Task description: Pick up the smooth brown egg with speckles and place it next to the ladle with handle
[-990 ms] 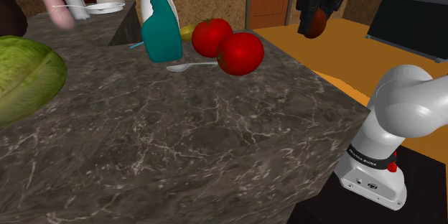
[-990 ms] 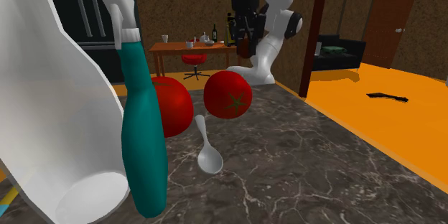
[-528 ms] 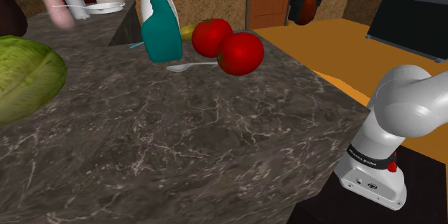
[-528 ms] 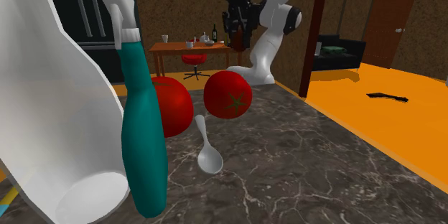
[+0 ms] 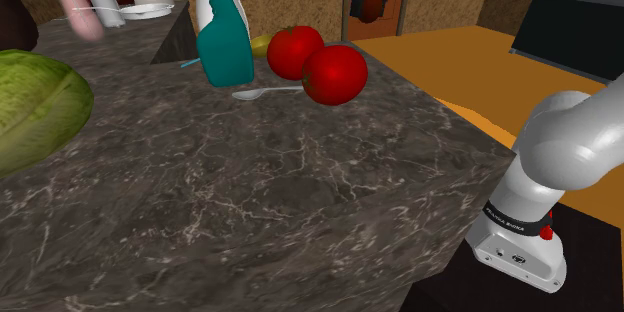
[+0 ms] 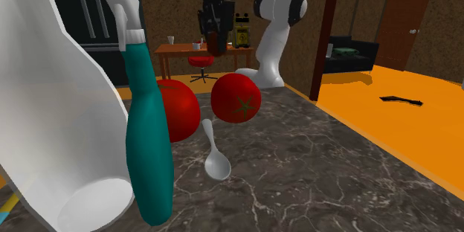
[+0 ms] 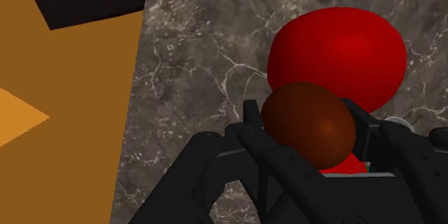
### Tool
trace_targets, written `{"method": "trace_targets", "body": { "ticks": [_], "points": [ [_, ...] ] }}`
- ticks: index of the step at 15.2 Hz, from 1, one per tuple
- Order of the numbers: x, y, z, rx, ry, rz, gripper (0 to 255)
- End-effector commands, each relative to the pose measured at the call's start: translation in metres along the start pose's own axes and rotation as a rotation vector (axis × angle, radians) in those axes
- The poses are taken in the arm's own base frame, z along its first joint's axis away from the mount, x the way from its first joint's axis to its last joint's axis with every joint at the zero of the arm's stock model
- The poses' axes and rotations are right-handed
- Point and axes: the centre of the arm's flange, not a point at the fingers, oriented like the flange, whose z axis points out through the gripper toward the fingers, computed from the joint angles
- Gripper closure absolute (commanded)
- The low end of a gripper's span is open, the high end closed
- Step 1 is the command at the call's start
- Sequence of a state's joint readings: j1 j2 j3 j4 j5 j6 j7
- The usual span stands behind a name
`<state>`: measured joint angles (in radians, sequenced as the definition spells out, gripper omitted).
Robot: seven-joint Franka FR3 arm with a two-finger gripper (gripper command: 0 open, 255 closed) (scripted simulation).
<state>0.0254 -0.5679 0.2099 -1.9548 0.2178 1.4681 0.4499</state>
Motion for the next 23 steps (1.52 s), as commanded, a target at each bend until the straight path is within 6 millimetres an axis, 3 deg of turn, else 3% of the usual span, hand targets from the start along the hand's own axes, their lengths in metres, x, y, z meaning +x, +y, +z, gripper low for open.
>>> {"method": "trace_targets", "body": {
  "ticks": [1, 17, 23],
  "points": [
    [0.028, -0.004, 0.002, 0.000, 0.001, 0.000, 255],
    [0.240, -0.034, 0.008, 0.000, 0.001, 0.000, 255],
    [0.239, -0.030, 0.039, 0.000, 0.001, 0.000, 255]
  ]
}}
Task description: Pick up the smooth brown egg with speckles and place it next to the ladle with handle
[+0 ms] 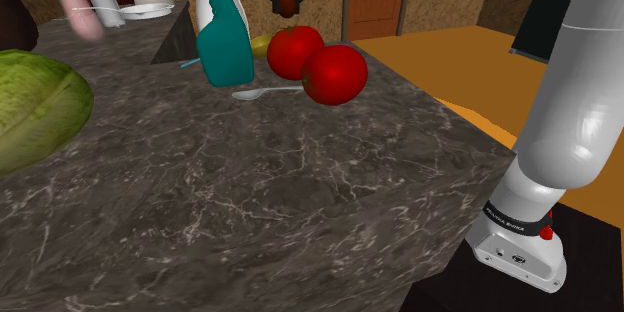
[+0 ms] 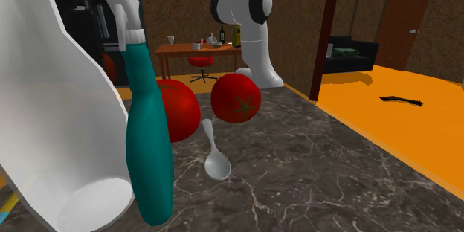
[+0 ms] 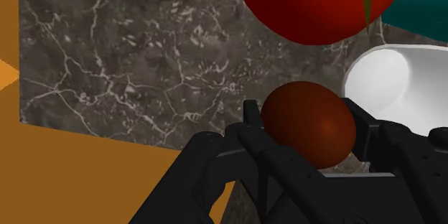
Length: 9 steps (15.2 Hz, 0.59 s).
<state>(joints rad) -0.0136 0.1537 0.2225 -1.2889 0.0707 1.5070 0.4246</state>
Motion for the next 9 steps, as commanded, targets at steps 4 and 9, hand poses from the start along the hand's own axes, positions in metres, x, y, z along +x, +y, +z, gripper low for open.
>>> {"method": "trace_targets", "body": {
  "ticks": [4, 9],
  "points": [
    [0.000, 0.002, 0.027, 0.000, 0.001, 0.000, 255],
    [-0.001, 0.005, 0.054, 0.000, 0.001, 0.000, 255]
  ]
}}
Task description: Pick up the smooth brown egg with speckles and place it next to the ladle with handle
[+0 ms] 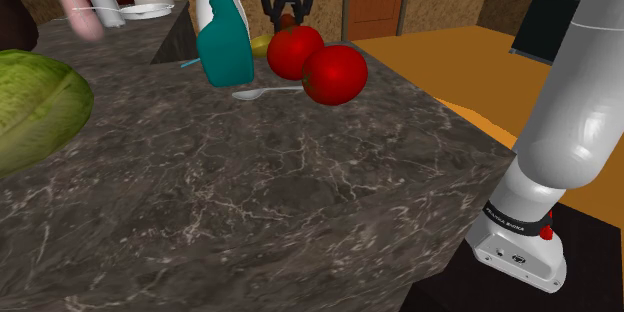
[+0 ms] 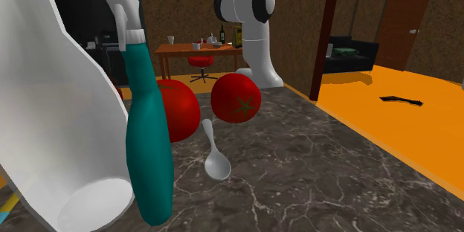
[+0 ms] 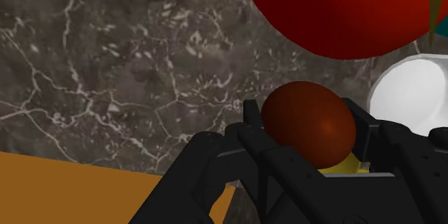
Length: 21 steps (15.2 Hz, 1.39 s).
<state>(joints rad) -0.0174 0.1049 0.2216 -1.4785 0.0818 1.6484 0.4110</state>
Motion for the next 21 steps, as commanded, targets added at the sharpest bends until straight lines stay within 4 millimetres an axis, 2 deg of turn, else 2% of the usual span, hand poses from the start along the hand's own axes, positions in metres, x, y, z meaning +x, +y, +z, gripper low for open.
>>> {"method": "trace_targets", "body": {
  "ticks": [1, 8, 15, 16, 21],
  "points": [
    [0.001, 0.003, 0.011, 0.000, 0.001, 0.000, 255],
    [0.000, 0.007, 0.046, 0.000, 0.001, 0.000, 255],
    [0.000, 0.007, 0.046, 0.000, 0.001, 0.000, 255],
    [0.000, 0.007, 0.046, 0.000, 0.001, 0.000, 0],
    [0.000, 0.007, 0.046, 0.000, 0.001, 0.000, 0]
  ]
}}
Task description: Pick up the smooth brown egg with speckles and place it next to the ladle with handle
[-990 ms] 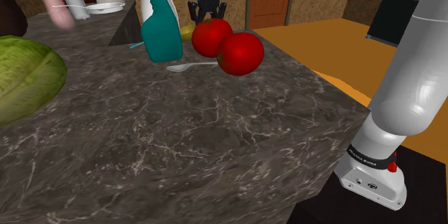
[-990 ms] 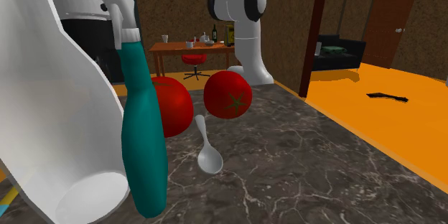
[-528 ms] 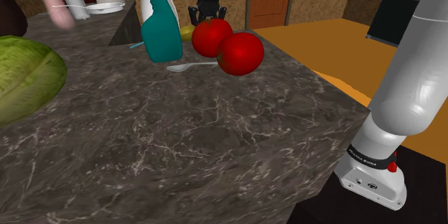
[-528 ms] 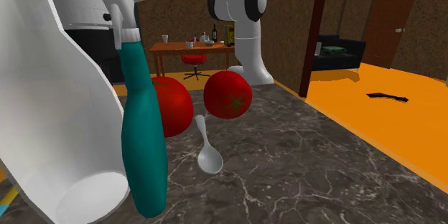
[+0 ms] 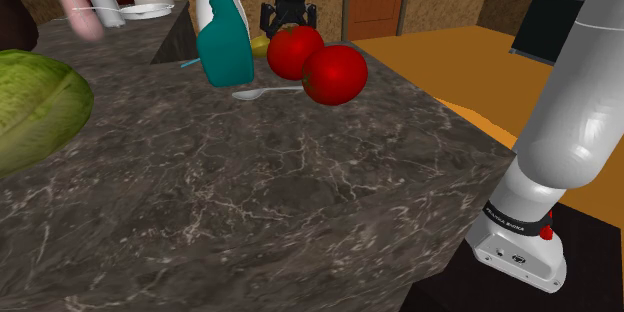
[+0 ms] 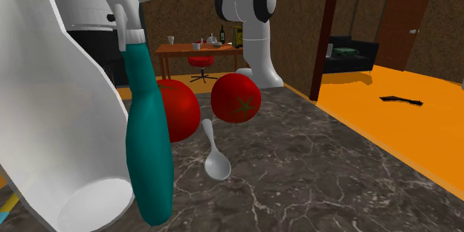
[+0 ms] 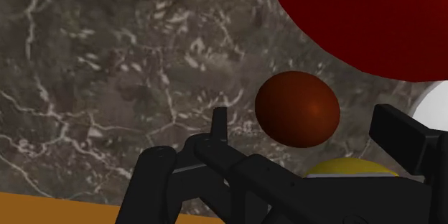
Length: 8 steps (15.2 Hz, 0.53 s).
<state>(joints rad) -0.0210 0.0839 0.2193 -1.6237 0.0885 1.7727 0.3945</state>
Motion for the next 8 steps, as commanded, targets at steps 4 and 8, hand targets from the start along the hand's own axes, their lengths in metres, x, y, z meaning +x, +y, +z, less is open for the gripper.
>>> {"method": "trace_targets", "body": {
  "ticks": [4, 8],
  "points": [
    [0.000, 0.000, -0.050, 0.000, 0.000, 0.000, 0],
    [0.000, 0.000, -0.050, 0.000, 0.000, 0.000, 0]
  ]
}}
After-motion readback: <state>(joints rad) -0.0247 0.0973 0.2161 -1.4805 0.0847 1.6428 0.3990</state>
